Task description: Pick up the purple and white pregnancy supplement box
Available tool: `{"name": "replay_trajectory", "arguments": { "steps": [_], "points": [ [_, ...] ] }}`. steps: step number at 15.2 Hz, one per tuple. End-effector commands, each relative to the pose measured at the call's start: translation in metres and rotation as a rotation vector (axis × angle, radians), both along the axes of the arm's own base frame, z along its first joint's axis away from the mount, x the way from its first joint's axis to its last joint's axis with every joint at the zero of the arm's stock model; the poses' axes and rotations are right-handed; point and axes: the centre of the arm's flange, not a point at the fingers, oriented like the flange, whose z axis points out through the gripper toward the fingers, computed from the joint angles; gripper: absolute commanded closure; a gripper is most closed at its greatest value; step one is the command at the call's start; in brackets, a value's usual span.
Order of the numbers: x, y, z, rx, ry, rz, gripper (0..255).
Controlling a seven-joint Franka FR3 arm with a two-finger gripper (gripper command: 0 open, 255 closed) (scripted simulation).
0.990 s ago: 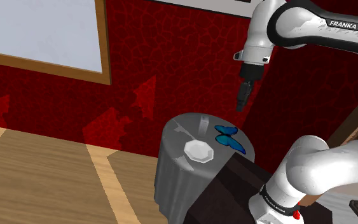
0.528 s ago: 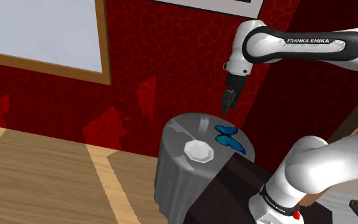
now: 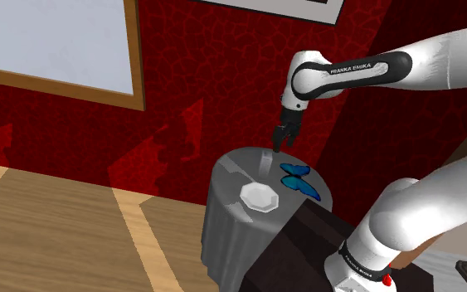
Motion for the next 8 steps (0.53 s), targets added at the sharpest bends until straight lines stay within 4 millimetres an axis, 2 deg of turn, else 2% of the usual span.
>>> {"name": "replay_trajectory", "arguments": {
  "steps": [1, 8],
  "points": [
    [0.011, -0.014, -0.017, -0.009, -0.006, -0.033, 0],
    [0.055, -0.067, -0.074, -0.036, -0.020, -0.145, 0]
  ]
}}
